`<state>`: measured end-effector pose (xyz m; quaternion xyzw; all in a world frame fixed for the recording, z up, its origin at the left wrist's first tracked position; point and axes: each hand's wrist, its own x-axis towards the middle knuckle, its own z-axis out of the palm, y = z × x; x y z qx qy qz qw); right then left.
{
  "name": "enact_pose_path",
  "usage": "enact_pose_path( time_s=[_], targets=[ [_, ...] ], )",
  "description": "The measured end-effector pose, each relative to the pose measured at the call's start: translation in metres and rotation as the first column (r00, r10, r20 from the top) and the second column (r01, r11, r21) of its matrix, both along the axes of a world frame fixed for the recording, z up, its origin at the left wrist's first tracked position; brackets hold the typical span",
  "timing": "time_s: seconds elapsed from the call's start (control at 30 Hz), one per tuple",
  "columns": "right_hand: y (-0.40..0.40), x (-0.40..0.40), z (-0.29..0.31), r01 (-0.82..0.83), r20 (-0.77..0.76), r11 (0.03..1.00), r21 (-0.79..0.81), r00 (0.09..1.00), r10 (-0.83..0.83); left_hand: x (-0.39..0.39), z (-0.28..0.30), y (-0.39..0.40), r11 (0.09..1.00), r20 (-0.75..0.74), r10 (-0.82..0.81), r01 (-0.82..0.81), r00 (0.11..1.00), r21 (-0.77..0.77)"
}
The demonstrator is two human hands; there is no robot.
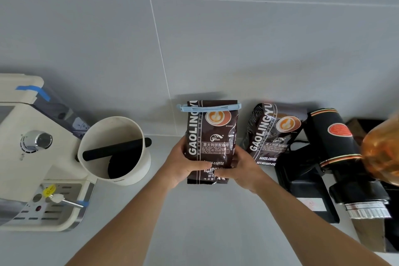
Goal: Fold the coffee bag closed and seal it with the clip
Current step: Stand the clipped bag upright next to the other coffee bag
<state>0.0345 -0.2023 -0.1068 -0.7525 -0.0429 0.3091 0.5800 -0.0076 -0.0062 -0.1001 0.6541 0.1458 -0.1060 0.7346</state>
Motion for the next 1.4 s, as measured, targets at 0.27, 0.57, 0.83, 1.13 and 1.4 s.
enact_pose_path(
  time_s=[0.27,0.57,0.83,1.13,1.4],
  targets=[
    [0.004,0.001,-0.003,0.150,0.086,0.987,-0.061,0.986,-0.145,0.019,0.004,0.000,0.996,0.016,0.019,-0.021,1.000,0.092],
    [0.023,-0.010,-0.001,0.263,0.257,0.944,-0.198,0.944,-0.209,0.024,0.000,0.000,0.934,0.090,0.021,-0.052,0.996,0.353],
    [0.032,-0.010,-0.004,0.265,0.281,0.922,-0.282,0.942,-0.185,0.030,-0.013,-0.003,0.878,0.162,0.015,-0.091,0.987,0.470],
    [0.031,-0.010,-0.007,0.240,0.241,0.897,-0.371,0.958,-0.157,0.028,-0.004,-0.004,0.830,0.146,-0.011,-0.073,0.989,0.553],
    [0.031,-0.015,-0.001,0.291,0.244,0.895,-0.337,0.946,-0.215,0.020,0.000,-0.009,0.845,0.117,0.060,-0.113,0.991,0.523]
  ],
)
